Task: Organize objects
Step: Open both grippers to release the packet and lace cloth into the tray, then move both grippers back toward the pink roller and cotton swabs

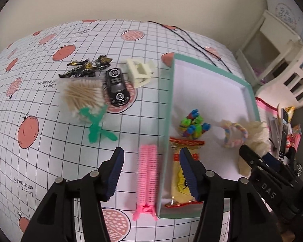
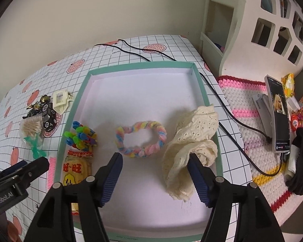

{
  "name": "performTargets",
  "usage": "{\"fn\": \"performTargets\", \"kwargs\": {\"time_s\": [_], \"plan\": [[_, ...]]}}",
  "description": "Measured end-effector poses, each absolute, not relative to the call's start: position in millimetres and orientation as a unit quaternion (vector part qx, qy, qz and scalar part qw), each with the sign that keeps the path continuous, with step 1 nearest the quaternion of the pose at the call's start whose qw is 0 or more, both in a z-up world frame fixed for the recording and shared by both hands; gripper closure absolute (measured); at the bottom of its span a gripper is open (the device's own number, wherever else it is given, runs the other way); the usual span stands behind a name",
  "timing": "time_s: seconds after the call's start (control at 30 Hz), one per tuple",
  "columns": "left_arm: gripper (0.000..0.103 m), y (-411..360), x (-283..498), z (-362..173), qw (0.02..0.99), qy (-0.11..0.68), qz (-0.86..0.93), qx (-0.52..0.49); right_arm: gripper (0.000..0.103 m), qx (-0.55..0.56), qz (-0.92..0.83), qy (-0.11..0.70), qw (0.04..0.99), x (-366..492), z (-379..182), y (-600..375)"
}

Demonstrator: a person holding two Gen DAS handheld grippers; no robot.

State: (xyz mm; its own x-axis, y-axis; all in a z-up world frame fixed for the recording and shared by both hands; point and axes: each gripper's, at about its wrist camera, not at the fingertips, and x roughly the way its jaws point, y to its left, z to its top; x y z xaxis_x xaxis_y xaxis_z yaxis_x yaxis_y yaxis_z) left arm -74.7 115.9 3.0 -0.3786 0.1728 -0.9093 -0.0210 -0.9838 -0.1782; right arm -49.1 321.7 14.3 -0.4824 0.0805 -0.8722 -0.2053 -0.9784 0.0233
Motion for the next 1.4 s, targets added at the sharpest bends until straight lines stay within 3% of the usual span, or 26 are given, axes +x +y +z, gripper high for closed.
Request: {"fn": "performTargets", "kwargs": {"time_s": [0.07, 0.2, 0.33, 0.43, 0.57, 0.8, 1.0, 1.4], "plan": [[0.022, 112.8, -75.5, 0.5, 0.054, -0.074, 0.825, -0.558, 0.025, -0.500, 0.860, 0.059, 0.082, -49.0, 14.0, 320.5], [0.021, 106.9, -77.1, -3.0, 0.041, -0.084, 0.824, -0.559, 0.020, -0.500, 0.861, 0.055, 0.080, -48.8, 13.3, 319.5], [0.019, 101.3, -77.8, -5.3, 0.028, -0.084, 0.824, -0.559, 0.005, -0.499, 0.861, 0.052, 0.082, -48.5, 12.3, 319.7], [0.018, 97.4, -78.0, -6.3, 0.022, -0.086, 0.824, -0.560, 0.004, -0.498, 0.861, 0.054, 0.085, -48.2, 12.1, 321.4], [0.002, 91.5, -79.1, -7.4, 0.010, -0.092, 0.823, -0.561, 0.000, -0.499, 0.860, 0.060, 0.086, -48.6, 10.1, 324.2], [0.002, 80.4, -81.7, -9.1, -0.012, -0.100, 0.820, -0.564, 0.000, -0.490, 0.864, 0.062, 0.093, -47.8, 13.2, 324.9], [0.002, 48.6, -88.0, -10.6, -0.028, -0.161, 0.805, -0.570, 0.000, -0.465, 0.880, 0.060, 0.081, -47.8, 26.9, 313.4], [0.003, -20.5, -94.8, -1.2, -0.093, -0.202, 0.799, -0.558, 0.000, -0.456, 0.887, 0.046, -0.052, -55.1, 37.4, 228.2]]}}
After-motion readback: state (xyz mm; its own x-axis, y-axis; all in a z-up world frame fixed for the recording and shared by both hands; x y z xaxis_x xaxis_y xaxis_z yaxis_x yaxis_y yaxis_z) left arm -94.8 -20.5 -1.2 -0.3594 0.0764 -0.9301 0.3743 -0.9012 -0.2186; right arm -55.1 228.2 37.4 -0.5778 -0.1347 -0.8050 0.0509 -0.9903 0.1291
